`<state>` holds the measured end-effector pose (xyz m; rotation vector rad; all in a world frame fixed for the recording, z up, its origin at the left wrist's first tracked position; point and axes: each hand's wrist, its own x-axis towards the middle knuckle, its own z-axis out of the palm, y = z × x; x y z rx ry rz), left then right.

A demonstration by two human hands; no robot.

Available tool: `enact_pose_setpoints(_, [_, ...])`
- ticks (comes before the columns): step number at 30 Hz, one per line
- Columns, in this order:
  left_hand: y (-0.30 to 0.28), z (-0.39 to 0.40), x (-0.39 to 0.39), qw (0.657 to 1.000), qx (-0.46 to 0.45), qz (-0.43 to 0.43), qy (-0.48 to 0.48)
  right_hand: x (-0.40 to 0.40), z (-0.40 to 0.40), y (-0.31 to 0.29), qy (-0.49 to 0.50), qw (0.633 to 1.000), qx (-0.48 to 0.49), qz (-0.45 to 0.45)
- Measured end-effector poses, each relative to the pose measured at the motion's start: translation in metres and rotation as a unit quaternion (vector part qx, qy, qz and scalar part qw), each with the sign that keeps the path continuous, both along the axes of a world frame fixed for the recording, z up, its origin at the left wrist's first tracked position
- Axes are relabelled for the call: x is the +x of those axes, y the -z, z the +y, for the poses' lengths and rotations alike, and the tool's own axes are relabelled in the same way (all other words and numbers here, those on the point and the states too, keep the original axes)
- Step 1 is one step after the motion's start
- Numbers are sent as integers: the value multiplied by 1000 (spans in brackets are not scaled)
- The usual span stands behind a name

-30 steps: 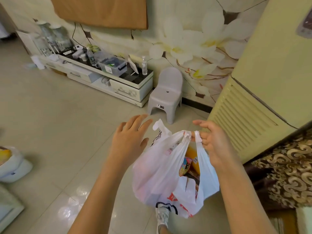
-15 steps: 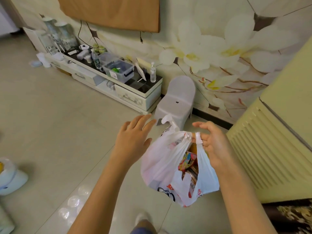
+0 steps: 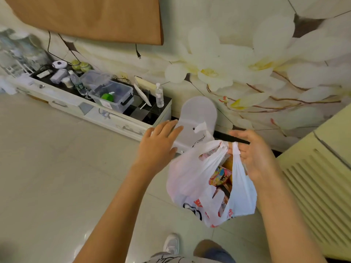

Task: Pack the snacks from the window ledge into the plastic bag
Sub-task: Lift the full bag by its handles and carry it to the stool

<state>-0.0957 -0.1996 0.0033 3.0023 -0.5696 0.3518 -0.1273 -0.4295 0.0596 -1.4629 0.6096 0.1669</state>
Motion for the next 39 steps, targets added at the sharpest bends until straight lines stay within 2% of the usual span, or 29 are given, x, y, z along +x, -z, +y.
enact_pose_setpoints(7, [26,-12,131,999,-4,8,52,122,2,19,32,999,8,6])
enact_pose_setpoints(18, [91,-47,329,990,26,133,36,321,-13,85,46,995,53,73])
enact_pose_setpoints(25, [124,-55,437,981,29,179,68,426,-15,138,75,990,-2,123])
enact_pose_setpoints(32, [158,-58,521,968,40,208,132,499,-2,176,98,985,-2,140])
enact_pose_setpoints(35, [175,-64,540,966,56,208,142,516,0,194,117,986,-5,123])
enact_pose_setpoints(39, [199,-64,550,961,35,218,166,530,2,227,114,982,-19,147])
